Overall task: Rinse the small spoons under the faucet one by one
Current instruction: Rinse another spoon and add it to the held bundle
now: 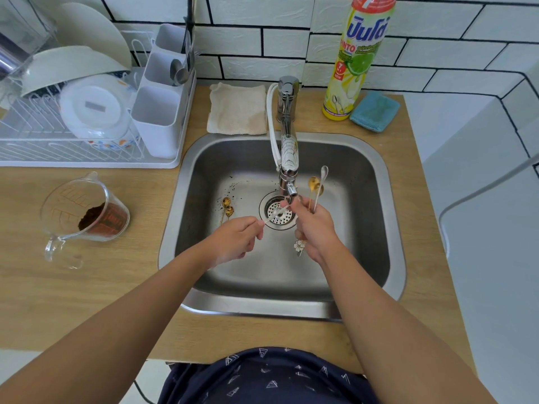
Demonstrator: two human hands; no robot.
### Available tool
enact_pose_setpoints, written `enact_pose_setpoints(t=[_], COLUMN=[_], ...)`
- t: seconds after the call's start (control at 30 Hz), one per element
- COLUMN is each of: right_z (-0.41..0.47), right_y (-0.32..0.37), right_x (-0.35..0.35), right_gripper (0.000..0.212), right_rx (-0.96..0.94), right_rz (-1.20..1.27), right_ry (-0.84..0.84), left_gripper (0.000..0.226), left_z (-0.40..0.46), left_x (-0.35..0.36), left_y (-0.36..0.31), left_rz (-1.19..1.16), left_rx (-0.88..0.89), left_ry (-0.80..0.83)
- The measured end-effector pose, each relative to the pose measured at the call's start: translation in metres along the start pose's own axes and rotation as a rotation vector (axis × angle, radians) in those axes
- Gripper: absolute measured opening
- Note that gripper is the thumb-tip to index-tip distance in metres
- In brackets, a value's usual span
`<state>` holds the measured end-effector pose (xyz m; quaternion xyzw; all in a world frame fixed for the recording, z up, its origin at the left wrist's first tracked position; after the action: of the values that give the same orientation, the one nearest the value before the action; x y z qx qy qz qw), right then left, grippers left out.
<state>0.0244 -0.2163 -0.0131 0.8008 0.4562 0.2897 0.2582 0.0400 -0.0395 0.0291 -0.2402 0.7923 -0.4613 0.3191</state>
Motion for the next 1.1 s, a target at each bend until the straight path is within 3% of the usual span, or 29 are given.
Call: enact_pose_setpoints(t=[0.13,0.27,0.3,0.33,0.43,0.5,0.6,0.7,0.8,0.9,1.07,1.1], right_z=[-0.002,-0.002,-0.001,-0.002,-0.001,0.0,-0.003,-0.005,-0.003,-0.001,-0.008,-0.008], right_y=[-0.008,-0.004,-0.004,-0.003,0.005,0.007,0.002,-0.005,0.002,0.002,-0.015,-0.012], right_x=[0.012,0.014,0.015,0.016,0.012,0.008,0.015,0.023,0.019,0.017,0.032,0.03], right_gripper=[0.019,0.009,0.016,0.021,0.004,0.007,0.021,0.006,0.005,0.014,0.043,0.041], right_rx=[0.011,0.004,-0.002,-0.006,-0.047,-0.069,-0.071,0.002,0.02,0.03,0.111,0.105], right_rz=[0.02,-0.034,-0.064,-0.082,-0.032,-0.034,-0.115,-0.118,-0.066,0.048,-0.045,-0.031], right_ry=[0.093,0.073,0.071,0.068,-0.022,-0.075,-0.005,0.094,0.059,0.03,0.165,0.169], left_gripper=[0.036,0.05,0.052,0.053,0.052,0.052,0.052,0.052,0.052,0.052,0.049,0.049], left_z=[0.003,0.001,0.001,0.0,0.0,-0.001,-0.001,-0.001,-0.002,0.001,0.007,0.007], left_x=[0.007,0.009,0.009,0.008,0.005,0.004,0.003,0.002,0.003,0.005,0.007,0.008], left_y=[-0.001,0.0,0.001,0.001,0.0,-0.002,-0.002,0.0,0.001,-0.002,-0.007,-0.007], left_rz=[-0.128,0.121,0.173,0.19,0.24,0.28,0.283,0.25,0.203,0.181,0.073,0.051], left_rx=[-0.03,0.033,0.052,0.065,0.097,0.118,0.12,0.103,0.095,0.087,0.062,0.057], left_ry=[0.023,0.058,0.056,0.048,0.033,0.035,0.017,0.004,-0.006,-0.02,-0.061,-0.046])
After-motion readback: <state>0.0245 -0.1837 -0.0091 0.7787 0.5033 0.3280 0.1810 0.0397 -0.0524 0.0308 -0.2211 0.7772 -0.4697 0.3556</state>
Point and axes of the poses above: each hand's wrist, its own z-axis towards the middle knuckle, its own x-axis out of the palm, y = z × x, the point moved 6 cm from there along z, towards the middle knuckle, and after that the axes turned 13 degrees about x, right-handed, at the moved point
